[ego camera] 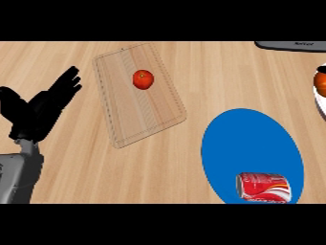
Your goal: Pick the squash from the plate and place it in the bowl
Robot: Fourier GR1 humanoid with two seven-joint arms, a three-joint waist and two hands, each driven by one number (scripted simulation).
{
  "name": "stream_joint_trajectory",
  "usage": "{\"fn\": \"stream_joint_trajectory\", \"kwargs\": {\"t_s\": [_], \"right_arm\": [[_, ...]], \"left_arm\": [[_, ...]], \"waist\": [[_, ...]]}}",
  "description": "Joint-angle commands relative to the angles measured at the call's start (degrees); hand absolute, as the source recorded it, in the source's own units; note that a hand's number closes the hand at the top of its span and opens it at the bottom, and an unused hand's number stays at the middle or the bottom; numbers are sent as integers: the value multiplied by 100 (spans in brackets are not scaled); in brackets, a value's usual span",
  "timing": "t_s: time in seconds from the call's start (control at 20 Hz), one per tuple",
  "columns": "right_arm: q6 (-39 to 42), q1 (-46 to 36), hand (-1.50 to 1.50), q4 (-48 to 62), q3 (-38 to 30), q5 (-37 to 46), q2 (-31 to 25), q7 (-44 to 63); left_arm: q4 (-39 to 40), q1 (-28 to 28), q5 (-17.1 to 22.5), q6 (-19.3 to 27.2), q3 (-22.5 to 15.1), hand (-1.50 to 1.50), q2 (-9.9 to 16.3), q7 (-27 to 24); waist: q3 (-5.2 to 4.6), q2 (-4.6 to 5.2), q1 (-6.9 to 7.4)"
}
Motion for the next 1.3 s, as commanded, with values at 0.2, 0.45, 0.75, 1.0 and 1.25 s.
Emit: {"fn": "stream_joint_trajectory", "kwargs": {"t_s": [0.2, 0.45, 0.75, 1.0, 1.25], "right_arm": [[-743, -155, -150, 192, -329, -127, -211, -496], [-923, 90, -150, 329, -590, -267, -730, -778], [-528, 473, -150, 449, -905, -492, -1626, -1105], [511, 939, -150, 349, -994, -631, -2014, -2167], [1289, 1574, -150, 457, -1249, -865, -2586, -3063]], "left_arm": [[8, 179, 18, -73, -39, 0, -57, -76], [87, -72, 66, -62, 103, 0, 63, 76], [-19, 200, 36, -77, 132, 0, 72, -88], [66, 300, -16, 31, 100, 0, -51, -41], [-47, 372, 62, -51, 276, 0, 115, -88]], "waist": [[-3, 7, 16], [3, 18, -90], [4, -47, -205], [-3, -109, -349], [-2, -133, -380]]}}
